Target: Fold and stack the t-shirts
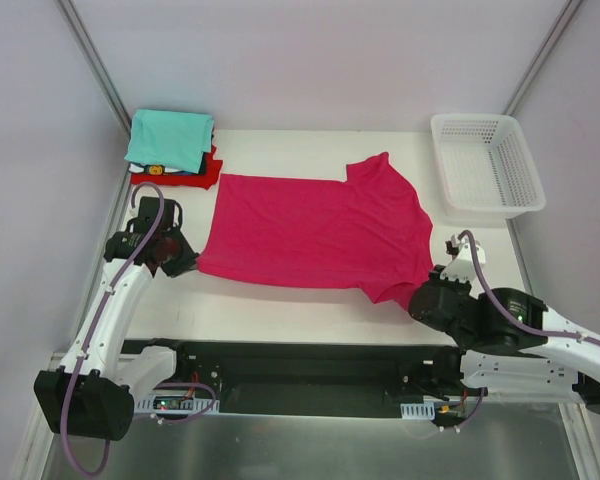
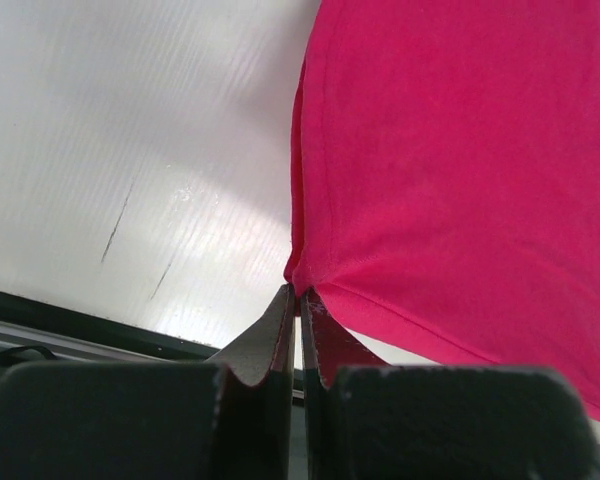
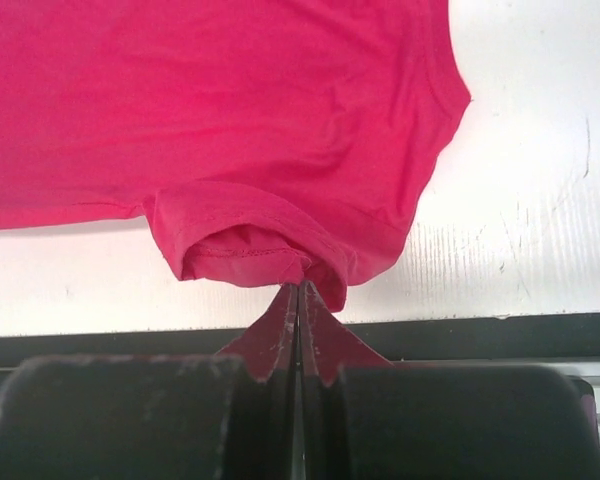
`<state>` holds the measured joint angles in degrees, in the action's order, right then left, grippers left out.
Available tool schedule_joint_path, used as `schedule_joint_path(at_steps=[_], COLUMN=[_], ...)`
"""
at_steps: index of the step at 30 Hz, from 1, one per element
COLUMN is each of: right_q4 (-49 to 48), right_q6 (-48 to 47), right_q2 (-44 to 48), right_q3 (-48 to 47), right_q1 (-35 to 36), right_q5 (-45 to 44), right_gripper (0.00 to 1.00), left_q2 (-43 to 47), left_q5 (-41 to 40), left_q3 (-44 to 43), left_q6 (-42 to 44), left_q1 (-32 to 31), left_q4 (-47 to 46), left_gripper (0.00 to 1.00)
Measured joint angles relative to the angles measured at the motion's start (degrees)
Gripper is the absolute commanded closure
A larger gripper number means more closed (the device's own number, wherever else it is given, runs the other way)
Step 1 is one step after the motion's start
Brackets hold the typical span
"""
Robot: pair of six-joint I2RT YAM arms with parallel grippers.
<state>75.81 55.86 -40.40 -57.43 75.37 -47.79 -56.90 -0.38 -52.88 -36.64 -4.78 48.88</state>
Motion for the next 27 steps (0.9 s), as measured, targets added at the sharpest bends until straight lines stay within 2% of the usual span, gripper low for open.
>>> schedule_joint_path(at_steps=[14,27], right_q4=[0.00,-0.74], right_q6=[-2.93,-12.15], right_q2=[-5.79,-8.63], right_q3=[-6.43,-1.97], right_q1=[-2.16,0.28], right_q5=[-6.03,-10.86], right_gripper=[0.99,0.99], left_q2=[-2.34,0.79], left_q5=[-0.02,0.00], left_q3=[-4.09,-3.43], left_q6=[0.24,0.63], left_q1=[0.00,0.00], left_q4=[-0.09,-1.18], left_gripper=[1.00,1.00])
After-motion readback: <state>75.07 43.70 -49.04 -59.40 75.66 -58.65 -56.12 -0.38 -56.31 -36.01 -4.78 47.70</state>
